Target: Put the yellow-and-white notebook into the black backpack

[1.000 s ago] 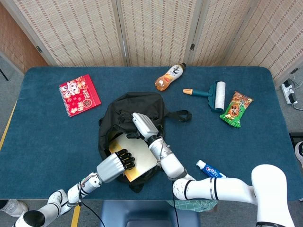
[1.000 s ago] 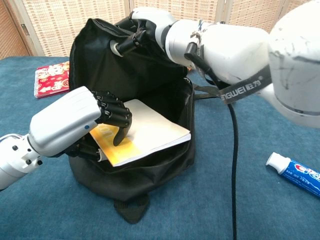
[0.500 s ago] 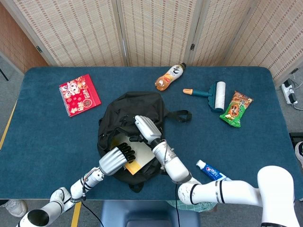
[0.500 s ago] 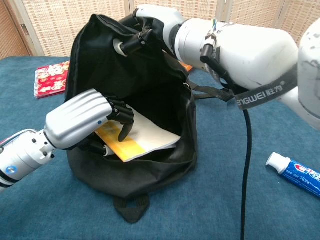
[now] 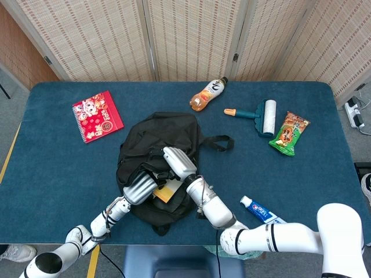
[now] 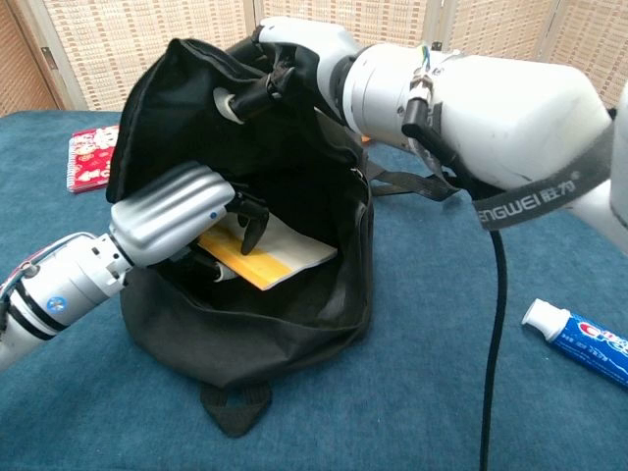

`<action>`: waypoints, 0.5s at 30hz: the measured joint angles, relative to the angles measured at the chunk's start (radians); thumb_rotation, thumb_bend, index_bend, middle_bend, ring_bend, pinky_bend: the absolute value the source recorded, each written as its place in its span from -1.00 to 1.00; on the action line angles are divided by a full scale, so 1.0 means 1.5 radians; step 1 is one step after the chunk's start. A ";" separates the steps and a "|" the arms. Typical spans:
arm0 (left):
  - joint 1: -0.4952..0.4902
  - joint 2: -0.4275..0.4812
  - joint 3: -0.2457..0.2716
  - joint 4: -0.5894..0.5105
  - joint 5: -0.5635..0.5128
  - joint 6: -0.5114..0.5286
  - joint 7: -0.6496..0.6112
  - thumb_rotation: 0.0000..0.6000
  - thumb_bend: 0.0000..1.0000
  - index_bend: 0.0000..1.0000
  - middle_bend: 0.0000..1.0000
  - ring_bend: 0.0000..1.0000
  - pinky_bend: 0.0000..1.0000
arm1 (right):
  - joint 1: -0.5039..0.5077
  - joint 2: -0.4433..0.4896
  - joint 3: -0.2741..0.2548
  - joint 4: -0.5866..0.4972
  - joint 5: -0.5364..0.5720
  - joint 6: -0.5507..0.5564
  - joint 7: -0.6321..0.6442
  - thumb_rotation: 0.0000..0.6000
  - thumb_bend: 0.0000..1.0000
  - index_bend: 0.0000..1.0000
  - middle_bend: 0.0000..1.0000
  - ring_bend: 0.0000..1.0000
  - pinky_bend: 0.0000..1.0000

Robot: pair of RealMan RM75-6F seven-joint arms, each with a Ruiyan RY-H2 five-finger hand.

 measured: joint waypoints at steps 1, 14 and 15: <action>-0.002 -0.001 -0.001 0.000 -0.002 -0.006 0.001 1.00 -0.10 0.36 0.25 0.04 -0.09 | -0.001 0.000 -0.001 -0.001 -0.001 0.000 0.000 1.00 0.27 0.39 -0.34 -0.48 -0.61; -0.016 -0.005 -0.019 -0.027 -0.040 -0.088 0.076 1.00 -0.56 -0.12 -0.06 -0.17 -0.20 | -0.008 -0.002 -0.014 0.007 -0.004 0.004 -0.001 1.00 0.26 0.39 -0.34 -0.48 -0.61; -0.016 -0.003 -0.022 -0.038 -0.046 -0.099 0.094 1.00 -0.65 -0.23 -0.14 -0.24 -0.23 | -0.008 -0.003 -0.015 0.011 -0.004 0.005 -0.002 1.00 0.27 0.39 -0.34 -0.48 -0.61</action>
